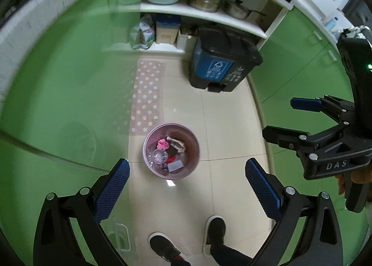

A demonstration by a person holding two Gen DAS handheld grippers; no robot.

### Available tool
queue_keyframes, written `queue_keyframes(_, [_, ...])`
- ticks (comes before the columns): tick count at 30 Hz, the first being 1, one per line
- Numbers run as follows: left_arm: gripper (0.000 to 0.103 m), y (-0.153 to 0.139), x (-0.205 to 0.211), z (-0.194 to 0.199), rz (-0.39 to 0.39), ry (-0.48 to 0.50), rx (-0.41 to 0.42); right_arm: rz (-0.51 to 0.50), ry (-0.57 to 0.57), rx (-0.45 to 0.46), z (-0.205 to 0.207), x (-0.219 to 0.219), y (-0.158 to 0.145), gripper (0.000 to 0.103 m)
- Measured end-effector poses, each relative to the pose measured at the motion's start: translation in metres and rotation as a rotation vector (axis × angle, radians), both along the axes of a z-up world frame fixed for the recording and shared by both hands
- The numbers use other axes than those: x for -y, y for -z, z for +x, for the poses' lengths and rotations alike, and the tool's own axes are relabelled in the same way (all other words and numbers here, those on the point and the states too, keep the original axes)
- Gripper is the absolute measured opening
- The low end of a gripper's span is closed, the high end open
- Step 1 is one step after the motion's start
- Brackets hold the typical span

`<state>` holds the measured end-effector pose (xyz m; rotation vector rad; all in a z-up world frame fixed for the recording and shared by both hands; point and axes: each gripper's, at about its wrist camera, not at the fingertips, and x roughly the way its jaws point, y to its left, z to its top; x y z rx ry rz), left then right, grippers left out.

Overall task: Collect trash
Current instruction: 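Move both tools back to the mat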

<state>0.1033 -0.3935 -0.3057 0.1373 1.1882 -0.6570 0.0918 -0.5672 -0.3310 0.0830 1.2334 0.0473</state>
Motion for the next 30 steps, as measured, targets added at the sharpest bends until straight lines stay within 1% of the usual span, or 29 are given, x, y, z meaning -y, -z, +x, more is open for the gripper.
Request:
queue_keyframes(1, [0.096,-0.011,0.000,-0.004,-0.005,0.000,0.005,-0.006,0.003,0.010,-0.009,0.000,-0.017,0.100])
queue_keyframes(2, [0.096,-0.022,-0.001,-0.009,-0.007,0.000,0.011,-0.009,0.006,0.017,-0.014,0.000,-0.029,0.100])
queue_keyframes(4, [0.096,-0.052,-0.007,-0.021,-0.013,-0.008,0.027,-0.015,0.008,0.033,-0.025,-0.001,-0.057,0.100])
queue_keyframes(5, [0.096,-0.062,-0.010,-0.026,-0.017,-0.015,0.031,-0.016,0.009,0.046,-0.034,-0.002,-0.078,0.100])
queue_keyframes(6, [0.096,-0.079,-0.016,-0.032,-0.021,-0.026,0.037,-0.016,0.007,0.051,-0.038,-0.003,-0.090,0.100])
queue_keyframes(8, [0.096,-0.103,-0.027,-0.041,-0.025,-0.050,0.048,-0.015,-0.006,0.069,-0.049,-0.009,-0.122,0.100])
queue_keyframes(10, [0.096,-0.130,-0.044,-0.050,-0.025,-0.082,0.065,-0.012,-0.028,0.091,-0.057,-0.017,-0.149,0.100])
queue_keyframes(11, [0.096,-0.145,-0.055,-0.056,-0.025,-0.106,0.078,-0.012,-0.054,0.107,-0.063,-0.025,-0.166,0.100])
queue_keyframes(13, [0.096,-0.163,-0.074,-0.062,-0.024,-0.145,0.100,-0.006,-0.086,0.129,-0.067,-0.039,-0.186,0.100])
queue_keyframes(15, [0.096,-0.181,-0.098,-0.069,-0.021,-0.204,0.124,0.005,-0.143,0.159,-0.071,-0.061,-0.208,0.100])
queue_keyframes(18, [0.096,-0.200,-0.141,-0.081,-0.006,-0.313,0.154,0.034,-0.250,0.189,-0.069,-0.102,-0.231,0.100])
queue_keyframes(21, [0.096,-0.210,-0.186,-0.091,0.024,-0.410,0.170,0.056,-0.341,0.202,-0.065,-0.140,-0.243,0.100])
queue_keyframes(25, [0.096,-0.220,-0.250,-0.100,0.062,-0.526,0.186,0.088,-0.450,0.213,-0.060,-0.198,-0.250,0.100])
queue_keyframes(28, [0.096,-0.228,-0.292,-0.105,0.077,-0.582,0.193,0.101,-0.511,0.222,-0.055,-0.243,-0.253,0.100])
queue_keyframes(30, [0.096,-0.230,-0.318,-0.104,0.079,-0.608,0.196,0.105,-0.532,0.221,-0.050,-0.264,-0.253,0.100])
